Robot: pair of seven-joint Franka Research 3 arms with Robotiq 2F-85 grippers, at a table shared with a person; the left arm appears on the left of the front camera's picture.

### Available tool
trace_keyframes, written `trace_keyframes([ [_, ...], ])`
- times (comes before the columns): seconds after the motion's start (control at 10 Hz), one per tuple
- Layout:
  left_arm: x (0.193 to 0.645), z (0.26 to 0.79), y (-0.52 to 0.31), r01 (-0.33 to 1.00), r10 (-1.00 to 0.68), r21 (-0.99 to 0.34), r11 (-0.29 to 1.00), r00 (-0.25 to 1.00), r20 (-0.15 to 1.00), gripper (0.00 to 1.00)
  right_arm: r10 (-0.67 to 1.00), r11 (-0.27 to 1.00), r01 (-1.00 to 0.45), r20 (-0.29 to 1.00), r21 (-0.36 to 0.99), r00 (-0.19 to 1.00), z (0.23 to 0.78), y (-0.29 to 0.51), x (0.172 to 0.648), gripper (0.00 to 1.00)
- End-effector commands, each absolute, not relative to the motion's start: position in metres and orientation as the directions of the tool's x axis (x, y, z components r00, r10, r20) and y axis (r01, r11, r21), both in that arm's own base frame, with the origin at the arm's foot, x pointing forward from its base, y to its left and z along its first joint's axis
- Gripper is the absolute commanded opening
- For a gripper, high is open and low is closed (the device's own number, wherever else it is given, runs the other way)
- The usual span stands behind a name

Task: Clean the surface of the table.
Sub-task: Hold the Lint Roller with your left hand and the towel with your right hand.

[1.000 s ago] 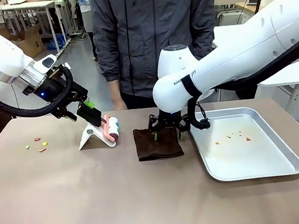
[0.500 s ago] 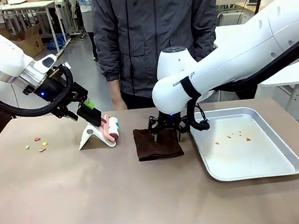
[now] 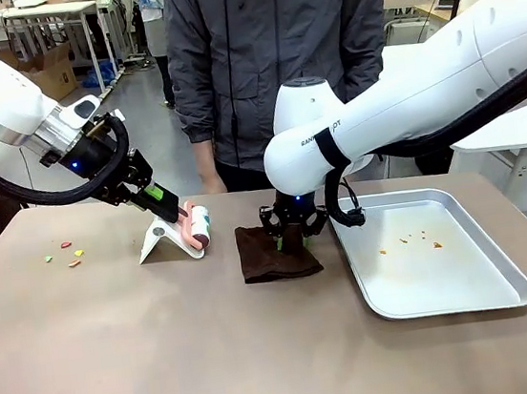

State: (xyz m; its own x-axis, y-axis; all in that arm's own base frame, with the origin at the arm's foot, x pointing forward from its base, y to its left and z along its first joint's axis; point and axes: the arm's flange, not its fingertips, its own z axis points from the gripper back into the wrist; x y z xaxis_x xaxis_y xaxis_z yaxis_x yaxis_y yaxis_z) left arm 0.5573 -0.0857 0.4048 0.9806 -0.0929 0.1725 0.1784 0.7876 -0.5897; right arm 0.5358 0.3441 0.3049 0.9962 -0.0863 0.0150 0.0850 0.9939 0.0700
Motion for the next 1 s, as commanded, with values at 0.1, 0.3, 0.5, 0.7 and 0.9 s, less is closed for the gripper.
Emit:
trace_keyframes([
  [0.1, 0.561, 0.407, -0.086, 0.178, -0.097, -0.577, 0.797, 0.981, 0.169, 0.0, -0.049, 0.994, 0.052, -0.029, 0.093, 0.998, 0.301, 0.34, 0.535, 0.0],
  [0.3, 0.56, 0.409, -0.086, 0.183, -0.099, -0.578, 0.795, 0.98, 0.174, 0.0, -0.05, 0.995, 0.053, -0.037, 0.089, 0.998, 0.3, 0.34, 0.536, 0.0],
  [0.5, 0.558, 0.41, -0.086, 0.188, -0.1, -0.583, 0.791, 0.978, 0.18, 0.0, -0.042, 0.994, 0.045, -0.032, 0.098, 0.999, 0.303, 0.34, 0.535, 0.0],
  [0.7, 0.554, 0.412, -0.085, 0.194, -0.09, -0.605, 0.773, 0.976, 0.197, 0.0, -0.029, 0.991, 0.034, -0.036, 0.128, 0.999, 0.302, 0.339, 0.535, 0.0],
  [0.9, 0.545, 0.419, -0.083, 0.226, -0.097, -0.653, 0.723, 0.969, 0.228, 0.0, -0.02, 0.973, 0.03, -0.048, 0.23, 0.999, 0.308, 0.326, 0.533, 0.0],
])
